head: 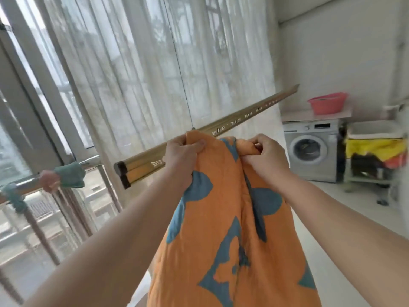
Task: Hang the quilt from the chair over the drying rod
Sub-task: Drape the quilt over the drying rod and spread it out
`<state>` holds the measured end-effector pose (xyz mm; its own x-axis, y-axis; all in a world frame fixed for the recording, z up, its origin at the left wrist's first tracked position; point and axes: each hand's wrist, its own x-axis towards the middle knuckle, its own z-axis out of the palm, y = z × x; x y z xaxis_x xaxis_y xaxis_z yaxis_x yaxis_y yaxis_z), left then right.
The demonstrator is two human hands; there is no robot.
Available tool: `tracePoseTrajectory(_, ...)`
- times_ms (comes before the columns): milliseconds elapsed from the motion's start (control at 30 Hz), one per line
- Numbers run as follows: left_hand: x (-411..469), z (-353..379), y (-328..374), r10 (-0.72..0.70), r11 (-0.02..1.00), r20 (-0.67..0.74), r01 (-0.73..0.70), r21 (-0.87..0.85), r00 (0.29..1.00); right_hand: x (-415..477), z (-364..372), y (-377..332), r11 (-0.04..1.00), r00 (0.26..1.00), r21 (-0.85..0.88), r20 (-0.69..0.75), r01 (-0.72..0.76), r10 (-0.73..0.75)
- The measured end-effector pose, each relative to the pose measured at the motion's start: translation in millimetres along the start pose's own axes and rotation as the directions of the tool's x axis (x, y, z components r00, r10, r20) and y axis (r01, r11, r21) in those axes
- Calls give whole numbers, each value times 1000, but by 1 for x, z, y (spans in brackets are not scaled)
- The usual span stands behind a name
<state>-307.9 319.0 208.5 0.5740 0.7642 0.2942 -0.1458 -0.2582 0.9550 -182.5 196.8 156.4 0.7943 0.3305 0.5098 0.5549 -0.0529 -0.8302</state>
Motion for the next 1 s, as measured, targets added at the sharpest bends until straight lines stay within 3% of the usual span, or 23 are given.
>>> tracePoseTrajectory(467,164,185,-4,57,998,76,-56,-19,995,201,-65,92,999,993,-10,-109,36,-37)
tracePoseTrajectory(833,319,291,-66,60,986,251,-18,-168,966,341,-38,190,978,969,-206,-233,33,-82)
tracePoseTrajectory(1000,391,340,-85,29,979,330,41,-202,943,405,-22,228,986,961,-161,-275,-49,3)
